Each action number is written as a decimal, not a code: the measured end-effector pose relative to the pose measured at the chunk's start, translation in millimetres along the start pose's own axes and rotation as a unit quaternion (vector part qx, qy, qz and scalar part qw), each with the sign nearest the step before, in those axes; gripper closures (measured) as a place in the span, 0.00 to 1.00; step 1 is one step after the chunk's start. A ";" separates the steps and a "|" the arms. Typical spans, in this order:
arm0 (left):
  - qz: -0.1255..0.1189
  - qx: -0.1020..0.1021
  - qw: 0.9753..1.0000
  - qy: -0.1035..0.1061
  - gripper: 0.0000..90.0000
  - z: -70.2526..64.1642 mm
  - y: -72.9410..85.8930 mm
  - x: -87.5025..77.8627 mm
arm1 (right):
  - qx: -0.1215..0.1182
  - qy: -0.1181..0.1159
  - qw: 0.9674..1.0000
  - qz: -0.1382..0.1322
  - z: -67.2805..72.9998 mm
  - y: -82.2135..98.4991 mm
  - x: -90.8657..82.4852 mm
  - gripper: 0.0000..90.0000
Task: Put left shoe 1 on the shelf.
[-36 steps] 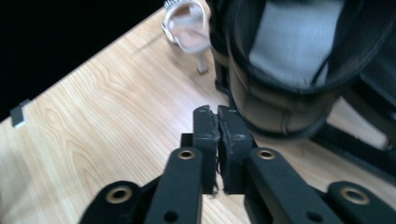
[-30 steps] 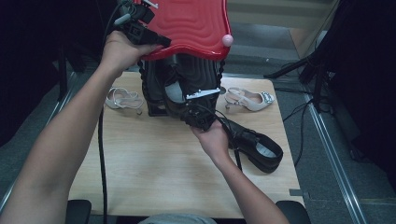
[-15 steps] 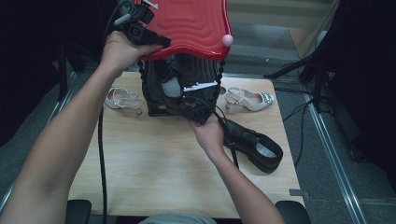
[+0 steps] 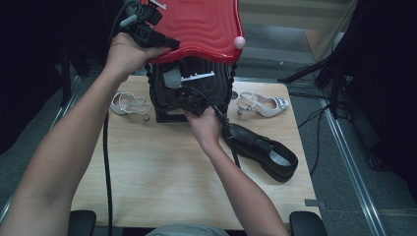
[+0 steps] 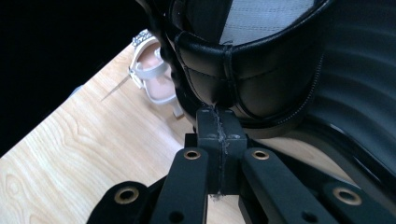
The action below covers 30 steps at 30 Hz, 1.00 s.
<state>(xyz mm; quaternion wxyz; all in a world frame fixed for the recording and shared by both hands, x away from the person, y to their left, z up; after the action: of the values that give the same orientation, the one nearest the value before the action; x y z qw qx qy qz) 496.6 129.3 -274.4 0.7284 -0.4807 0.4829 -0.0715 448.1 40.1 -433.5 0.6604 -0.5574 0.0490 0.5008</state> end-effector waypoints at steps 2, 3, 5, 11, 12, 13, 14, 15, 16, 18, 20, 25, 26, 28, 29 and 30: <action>-0.001 -0.001 1.000 0.000 1.00 0.2 0.1 -0.1 | -0.007 0.006 1.000 -0.006 3.3 -3.2 4.7 1.00; -0.001 0.000 1.000 0.000 1.00 0.1 0.2 -0.2 | -0.008 0.009 1.000 -0.008 3.7 -4.2 6.4 1.00; -0.001 -0.001 1.000 -0.002 1.00 -0.2 0.4 -0.3 | -0.008 0.010 1.000 -0.010 3.8 -5.9 10.3 1.00; -0.002 -0.001 1.000 -0.002 1.00 -0.2 0.4 -0.3 | 0.004 0.006 1.000 0.008 1.5 -2.4 23.4 1.00; -0.003 0.000 1.000 -0.003 1.00 -0.3 0.4 -0.3 | 0.003 0.002 1.000 0.002 1.8 -1.3 24.0 1.00; -0.003 0.000 1.000 -0.003 1.00 -0.3 0.4 -0.3 | 0.003 0.002 1.000 0.002 1.8 -1.3 24.0 1.00; -0.003 0.001 1.000 -0.004 1.00 -0.4 0.5 -0.3 | 0.006 -0.003 1.000 -0.001 2.6 0.8 22.9 1.00; -0.004 0.001 1.000 -0.004 1.00 -0.4 0.4 -0.3 | 0.003 -0.005 1.000 -0.004 2.5 1.4 21.9 1.00; -0.004 0.000 1.000 -0.005 1.00 -0.3 0.4 -0.3 | 0.002 -0.007 1.000 -0.004 2.9 2.4 19.9 1.00; -0.003 -0.006 1.000 -0.003 1.00 -0.3 -0.3 -0.4 | -0.004 -0.011 1.000 -0.001 2.8 5.1 16.2 1.00; -0.006 -0.010 1.000 -0.007 0.99 -0.6 -1.2 -1.4 | -0.011 -0.014 1.000 0.001 1.9 8.5 12.6 1.00; -0.020 -0.015 1.000 -0.001 0.92 -3.2 -3.4 -11.0 | -0.010 -0.026 1.000 -0.003 -2.1 16.6 -0.4 1.00; -0.022 -0.016 1.000 0.000 0.90 -5.5 -3.8 -13.3 | -0.010 -0.026 1.000 -0.005 -3.3 18.1 -3.2 1.00; -0.024 -0.015 1.000 0.003 0.88 -10.3 -4.1 -17.5 | -0.011 -0.031 0.999 -0.008 -6.3 21.5 -9.1 0.99; -0.025 -0.014 1.000 0.004 0.87 -13.4 -3.7 -19.6 | -0.009 -0.031 0.999 -0.008 -7.4 22.8 -11.4 0.99; -0.027 -0.013 1.000 0.006 0.85 -16.5 -3.2 -21.9 | -0.009 -0.030 0.999 -0.009 -8.9 24.9 -14.4 0.99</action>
<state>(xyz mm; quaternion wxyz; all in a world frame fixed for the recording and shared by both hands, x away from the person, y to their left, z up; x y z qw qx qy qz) 473.5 129.7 -259.2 0.7171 -0.5024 0.4751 -0.0873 427.6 21.4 -444.9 0.6608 -0.5482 0.0195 0.5123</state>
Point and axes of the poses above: each handheld gripper's, and its own axes: x roughly forward along the jaws, y roughly out of its underside, z roughly to its left, the point moved 6 cm from there along x, roughly forward along the jaws, and after that the axes turned 13 degrees about x, right-handed, at the moved point
